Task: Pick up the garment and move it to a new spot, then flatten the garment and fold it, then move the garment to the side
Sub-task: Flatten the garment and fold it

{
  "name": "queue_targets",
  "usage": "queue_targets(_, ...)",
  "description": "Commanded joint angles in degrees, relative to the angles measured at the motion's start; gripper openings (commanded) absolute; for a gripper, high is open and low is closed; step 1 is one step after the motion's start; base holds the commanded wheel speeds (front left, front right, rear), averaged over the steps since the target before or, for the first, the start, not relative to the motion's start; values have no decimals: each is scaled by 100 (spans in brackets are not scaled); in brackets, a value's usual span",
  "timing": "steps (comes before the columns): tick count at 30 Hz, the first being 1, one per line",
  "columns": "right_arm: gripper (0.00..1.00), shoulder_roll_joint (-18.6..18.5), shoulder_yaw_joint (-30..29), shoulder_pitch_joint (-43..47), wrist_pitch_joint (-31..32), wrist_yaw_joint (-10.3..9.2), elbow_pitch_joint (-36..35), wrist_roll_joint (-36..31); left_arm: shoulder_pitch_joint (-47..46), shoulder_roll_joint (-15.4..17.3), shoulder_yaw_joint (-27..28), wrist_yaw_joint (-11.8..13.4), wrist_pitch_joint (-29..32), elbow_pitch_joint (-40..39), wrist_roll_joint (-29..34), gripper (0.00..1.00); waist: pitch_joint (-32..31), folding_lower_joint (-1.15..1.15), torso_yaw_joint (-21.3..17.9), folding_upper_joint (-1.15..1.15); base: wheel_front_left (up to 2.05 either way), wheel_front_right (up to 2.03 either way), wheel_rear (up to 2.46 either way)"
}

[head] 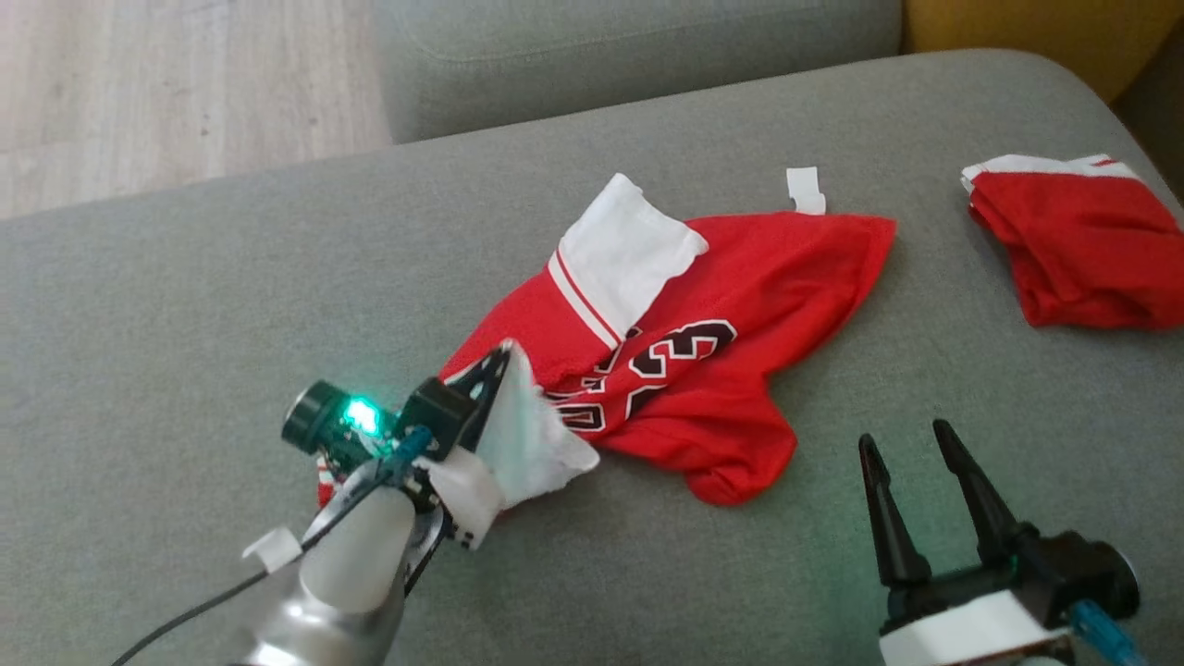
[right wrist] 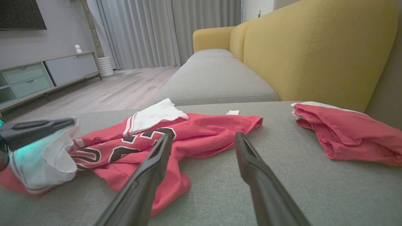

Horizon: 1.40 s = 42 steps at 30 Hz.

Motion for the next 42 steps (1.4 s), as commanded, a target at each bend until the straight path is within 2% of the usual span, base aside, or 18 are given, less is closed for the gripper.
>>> queue_targets(1,100,-38,102,12,-36,21,-161,5,-27,229,248,58,-69,-395,-84,0,-80,0,82,0,0,0,0)
queue_targets(13,100,-27,92,201,-36,21,-132,40,848,929,744,117,-70,-2713,-492,0,-331,0,632,0,0,0,0)
queue_targets(18,100,2,164,206,-36,21,-51,68,967,1089,876,169,-70,-3155,-546,0,-313,0,785,0,0,0,0)
queue_targets(27,100,25,324,102,-36,21,501,93,714,1332,1065,249,-71,-3751,-510,0,-167,0,1027,0,0,0,0)
queue_targets(42,100,12,874,-564,-36,21,1944,359,-135,1653,1240,254,-71,-3854,-382,0,232,0,1244,0,0,0,0)
